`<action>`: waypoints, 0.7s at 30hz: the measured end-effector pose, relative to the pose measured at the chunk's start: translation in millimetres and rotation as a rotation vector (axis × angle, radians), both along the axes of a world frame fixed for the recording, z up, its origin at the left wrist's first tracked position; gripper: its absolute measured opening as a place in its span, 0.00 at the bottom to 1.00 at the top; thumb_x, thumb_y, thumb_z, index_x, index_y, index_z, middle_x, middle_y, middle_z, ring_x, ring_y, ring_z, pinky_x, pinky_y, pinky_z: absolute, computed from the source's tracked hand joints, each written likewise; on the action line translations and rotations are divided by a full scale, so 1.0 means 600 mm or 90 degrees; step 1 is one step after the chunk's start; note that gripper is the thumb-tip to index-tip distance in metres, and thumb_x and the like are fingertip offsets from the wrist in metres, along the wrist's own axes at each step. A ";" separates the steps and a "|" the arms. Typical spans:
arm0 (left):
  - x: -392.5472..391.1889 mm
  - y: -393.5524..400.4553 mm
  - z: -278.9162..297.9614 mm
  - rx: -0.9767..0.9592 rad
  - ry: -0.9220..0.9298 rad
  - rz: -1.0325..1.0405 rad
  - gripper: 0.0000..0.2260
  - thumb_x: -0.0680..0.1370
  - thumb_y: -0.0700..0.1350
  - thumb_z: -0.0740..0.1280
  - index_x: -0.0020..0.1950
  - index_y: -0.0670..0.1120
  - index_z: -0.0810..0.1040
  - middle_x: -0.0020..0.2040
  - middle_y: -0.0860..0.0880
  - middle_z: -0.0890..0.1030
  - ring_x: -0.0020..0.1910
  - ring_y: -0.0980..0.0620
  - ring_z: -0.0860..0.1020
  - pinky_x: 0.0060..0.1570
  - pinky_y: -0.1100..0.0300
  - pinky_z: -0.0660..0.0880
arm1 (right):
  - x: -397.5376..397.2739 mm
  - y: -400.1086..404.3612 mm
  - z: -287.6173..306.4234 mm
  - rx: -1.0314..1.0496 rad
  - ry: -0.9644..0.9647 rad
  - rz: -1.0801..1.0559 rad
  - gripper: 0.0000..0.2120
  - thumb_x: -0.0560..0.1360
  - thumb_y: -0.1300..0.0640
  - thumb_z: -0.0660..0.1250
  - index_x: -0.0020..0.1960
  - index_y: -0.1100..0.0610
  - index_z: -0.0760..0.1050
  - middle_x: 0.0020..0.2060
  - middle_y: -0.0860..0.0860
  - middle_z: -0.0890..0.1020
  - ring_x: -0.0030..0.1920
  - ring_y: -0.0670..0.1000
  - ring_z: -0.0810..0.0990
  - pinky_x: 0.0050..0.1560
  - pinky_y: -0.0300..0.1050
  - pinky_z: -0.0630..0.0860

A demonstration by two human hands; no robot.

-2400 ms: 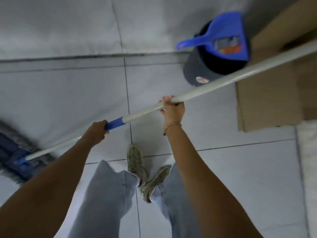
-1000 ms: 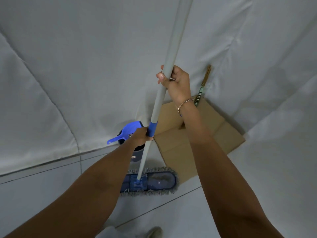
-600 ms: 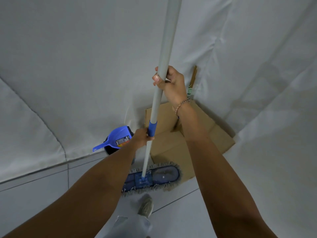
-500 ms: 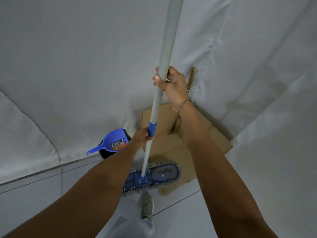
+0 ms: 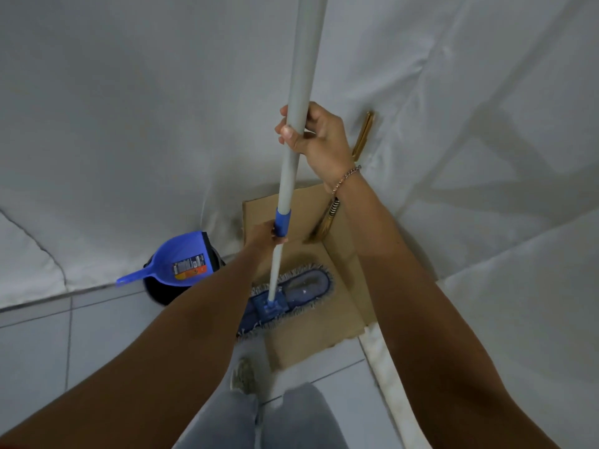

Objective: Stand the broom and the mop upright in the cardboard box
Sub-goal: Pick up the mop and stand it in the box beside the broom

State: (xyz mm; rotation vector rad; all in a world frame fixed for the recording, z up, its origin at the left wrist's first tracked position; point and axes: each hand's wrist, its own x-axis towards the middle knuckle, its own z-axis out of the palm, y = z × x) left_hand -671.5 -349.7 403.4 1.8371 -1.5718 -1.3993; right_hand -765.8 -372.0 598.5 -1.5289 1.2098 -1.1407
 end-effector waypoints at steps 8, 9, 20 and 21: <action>-0.109 -0.112 -0.019 0.004 0.004 0.062 0.17 0.76 0.39 0.67 0.64 0.38 0.73 0.61 0.39 0.79 0.52 0.45 0.77 0.49 0.62 0.68 | -0.101 -0.136 -0.008 0.018 0.016 0.058 0.09 0.72 0.66 0.67 0.48 0.54 0.75 0.44 0.51 0.80 0.50 0.53 0.79 0.59 0.59 0.77; -0.120 -0.123 -0.020 -0.001 -0.002 0.069 0.17 0.76 0.39 0.67 0.64 0.38 0.73 0.60 0.39 0.79 0.52 0.46 0.77 0.49 0.62 0.68 | -0.111 -0.151 -0.009 0.017 0.015 0.067 0.09 0.72 0.66 0.67 0.48 0.54 0.75 0.44 0.51 0.80 0.50 0.52 0.79 0.59 0.58 0.78; -0.214 -0.234 -0.114 0.022 -0.080 0.129 0.13 0.77 0.41 0.64 0.60 0.39 0.74 0.49 0.41 0.80 0.46 0.47 0.77 0.44 0.60 0.69 | -0.221 -0.284 -0.101 0.066 -0.006 0.117 0.09 0.73 0.67 0.67 0.52 0.59 0.76 0.44 0.53 0.81 0.49 0.52 0.80 0.59 0.50 0.79; -0.219 -0.239 -0.122 0.023 -0.083 0.142 0.12 0.77 0.41 0.63 0.60 0.39 0.74 0.46 0.43 0.78 0.44 0.48 0.75 0.44 0.60 0.68 | -0.225 -0.293 -0.110 0.073 -0.010 0.124 0.09 0.73 0.67 0.67 0.52 0.59 0.76 0.44 0.53 0.81 0.50 0.51 0.80 0.60 0.50 0.78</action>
